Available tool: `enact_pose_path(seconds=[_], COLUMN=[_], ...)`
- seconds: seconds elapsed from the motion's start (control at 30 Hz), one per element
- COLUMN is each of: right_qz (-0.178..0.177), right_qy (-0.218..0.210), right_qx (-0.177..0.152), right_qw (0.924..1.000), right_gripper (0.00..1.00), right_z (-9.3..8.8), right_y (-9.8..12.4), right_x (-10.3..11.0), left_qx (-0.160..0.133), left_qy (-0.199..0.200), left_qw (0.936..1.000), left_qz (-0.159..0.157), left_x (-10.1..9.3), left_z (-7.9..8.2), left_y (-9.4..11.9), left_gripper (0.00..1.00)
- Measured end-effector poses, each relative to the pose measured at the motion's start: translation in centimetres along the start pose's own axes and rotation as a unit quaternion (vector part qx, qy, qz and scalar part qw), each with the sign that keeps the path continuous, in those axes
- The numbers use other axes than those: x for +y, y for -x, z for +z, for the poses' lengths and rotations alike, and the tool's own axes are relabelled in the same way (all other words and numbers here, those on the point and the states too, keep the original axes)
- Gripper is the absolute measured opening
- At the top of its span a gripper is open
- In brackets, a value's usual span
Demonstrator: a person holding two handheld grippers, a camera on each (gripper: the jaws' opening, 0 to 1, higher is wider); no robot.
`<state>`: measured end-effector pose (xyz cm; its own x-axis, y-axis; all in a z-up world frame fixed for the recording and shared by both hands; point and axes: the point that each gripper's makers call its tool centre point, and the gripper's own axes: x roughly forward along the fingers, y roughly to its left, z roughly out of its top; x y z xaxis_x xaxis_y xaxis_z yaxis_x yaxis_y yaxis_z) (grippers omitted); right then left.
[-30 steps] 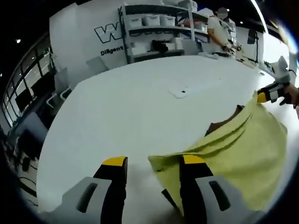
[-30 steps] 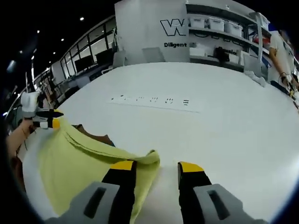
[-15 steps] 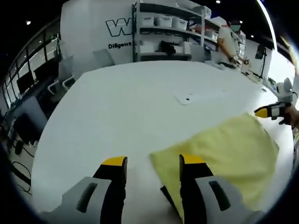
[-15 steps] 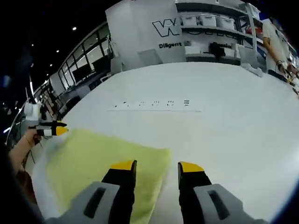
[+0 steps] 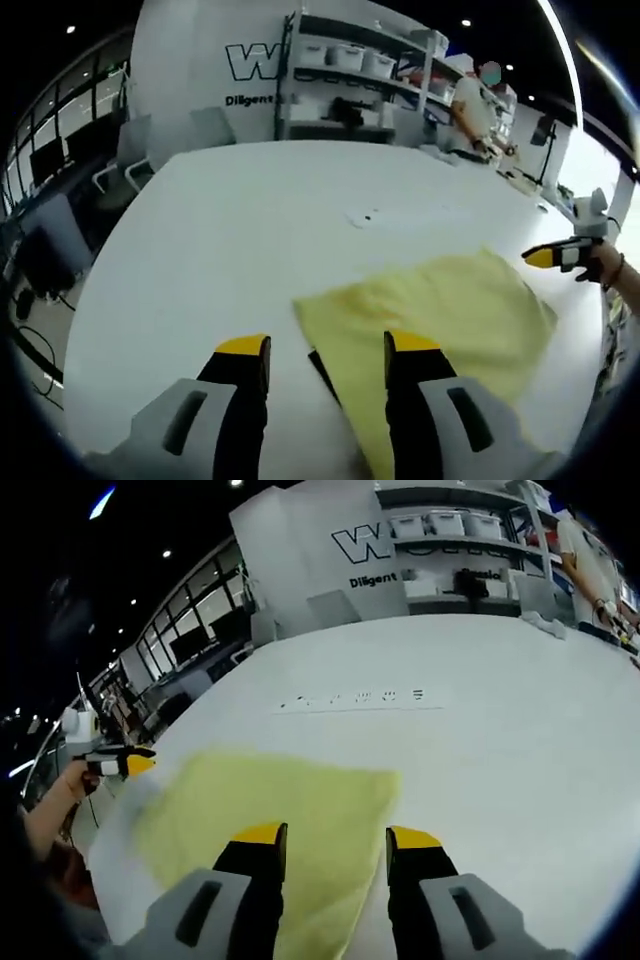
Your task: Fold the garment on the visible template until the final outline fits inside the template.
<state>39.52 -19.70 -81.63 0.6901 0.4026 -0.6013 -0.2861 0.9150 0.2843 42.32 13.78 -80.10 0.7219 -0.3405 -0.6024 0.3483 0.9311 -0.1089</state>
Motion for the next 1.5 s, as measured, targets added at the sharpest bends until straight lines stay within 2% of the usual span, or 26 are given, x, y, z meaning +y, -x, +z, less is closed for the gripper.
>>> enact_pose_path(seconds=[0.1, 0.4, 0.57, 0.8, 0.97, 1.1, 1.23, 1.37, 1.5], right_qz=[0.015, 0.033, 0.039, 0.037, 0.035, 0.031, 0.031, 0.031, 0.027], right_qy=[0.013, 0.026, 0.029, 0.035, 0.044, 0.047, 0.057, 0.060, 0.074], right_qx=[0.008, 0.017, 0.025, 0.028, 0.033, 0.040, 0.051, 0.053, 0.063], right_qw=[0.9998, 0.9989, 0.9985, 0.9983, 0.9979, 0.9976, 0.9966, 0.9963, 0.9949], right_gripper=[0.35, 0.35, 0.36, 0.36, 0.35, 0.35, 0.33, 0.32, 0.28], right_z=[-0.9, -2.9, -4.4, -5.6, -6.9, -7.8, -8.7, -9.1, -10.3], right_y=[0.8, 2.6, 3.3, 4.1, 4.8, 5.5, 5.9, 6.3, 6.7], right_x=[1.0, 2.6, 3.0, 3.3, 3.3, 3.1, 2.7, 2.7, 2.4], left_qx=[-0.002, 0.018, 0.020, 0.009, 0.018, 0.033, 0.039, 0.041, 0.040], left_qy=[0.000, 0.007, 0.004, -0.009, -0.017, -0.028, -0.036, -0.035, -0.018], left_qw=[0.9998, 0.9992, 0.9988, 0.9987, 0.9981, 0.9981, 0.9973, 0.9973, 0.9973], left_qz=[-0.018, -0.034, -0.045, -0.050, -0.056, -0.043, -0.050, -0.050, -0.059], left_x=[-1.2, -3.1, -3.7, -3.7, -3.9, -3.6, -3.9, -3.7, -4.0], left_z=[-0.9, -4.2, -5.4, -6.1, -7.5, -8.9, -9.6, -10.0, -10.4], left_y=[0.9, 2.8, 3.9, 5.1, 5.6, 6.0, 6.3, 6.5, 6.6], left_gripper=[0.45, 0.45, 0.45, 0.43, 0.42, 0.41, 0.40, 0.39, 0.38])
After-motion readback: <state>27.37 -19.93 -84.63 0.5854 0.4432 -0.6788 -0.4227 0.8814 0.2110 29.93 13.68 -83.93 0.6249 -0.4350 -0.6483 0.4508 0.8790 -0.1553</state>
